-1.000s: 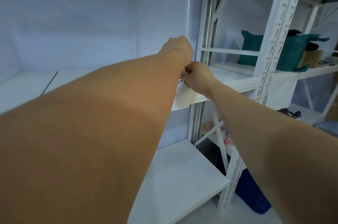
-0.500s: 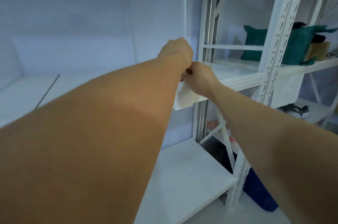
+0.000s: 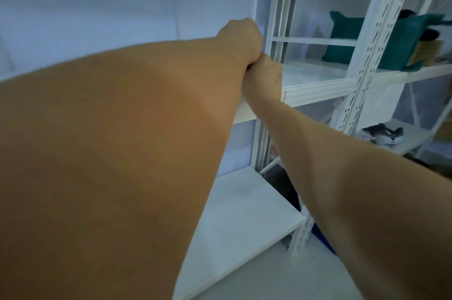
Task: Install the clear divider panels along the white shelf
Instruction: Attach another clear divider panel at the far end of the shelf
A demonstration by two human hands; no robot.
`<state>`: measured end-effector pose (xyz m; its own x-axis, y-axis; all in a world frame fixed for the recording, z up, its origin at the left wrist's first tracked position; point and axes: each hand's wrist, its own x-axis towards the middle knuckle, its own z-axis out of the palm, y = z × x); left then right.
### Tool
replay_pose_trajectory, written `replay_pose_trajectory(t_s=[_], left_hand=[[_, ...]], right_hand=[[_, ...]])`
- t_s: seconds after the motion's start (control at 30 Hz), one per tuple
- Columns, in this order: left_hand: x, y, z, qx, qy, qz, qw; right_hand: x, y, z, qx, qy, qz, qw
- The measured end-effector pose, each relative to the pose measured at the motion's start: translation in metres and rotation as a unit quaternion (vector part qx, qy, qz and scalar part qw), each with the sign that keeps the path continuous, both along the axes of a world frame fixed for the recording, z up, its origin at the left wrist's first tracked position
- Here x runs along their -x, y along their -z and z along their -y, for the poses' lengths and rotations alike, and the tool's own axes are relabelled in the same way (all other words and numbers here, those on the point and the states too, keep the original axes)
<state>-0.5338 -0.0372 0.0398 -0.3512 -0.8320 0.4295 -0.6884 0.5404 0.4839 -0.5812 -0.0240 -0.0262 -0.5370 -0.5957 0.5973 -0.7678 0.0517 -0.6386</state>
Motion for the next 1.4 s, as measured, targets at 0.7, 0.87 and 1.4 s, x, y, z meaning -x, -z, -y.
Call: replay_pose_trajectory(t_s=[0.7, 0.87, 1.4], left_hand=[[0.000, 0.005, 0.001, -0.022, -0.013, 0.042, 0.999], [0.001, 0.007, 0.001, -0.019, -0.011, 0.062, 0.998], [0.003, 0.006, -0.003, -0.046, -0.031, 0.023, 0.998]], right_hand=[[-0.001, 0.008, 0.000, -0.079, 0.025, -0.039, 0.996], [-0.004, 0.014, 0.000, -0.058, 0.029, -0.022, 0.998], [0.002, 0.007, -0.012, -0.155, 0.012, -0.119, 0.981]])
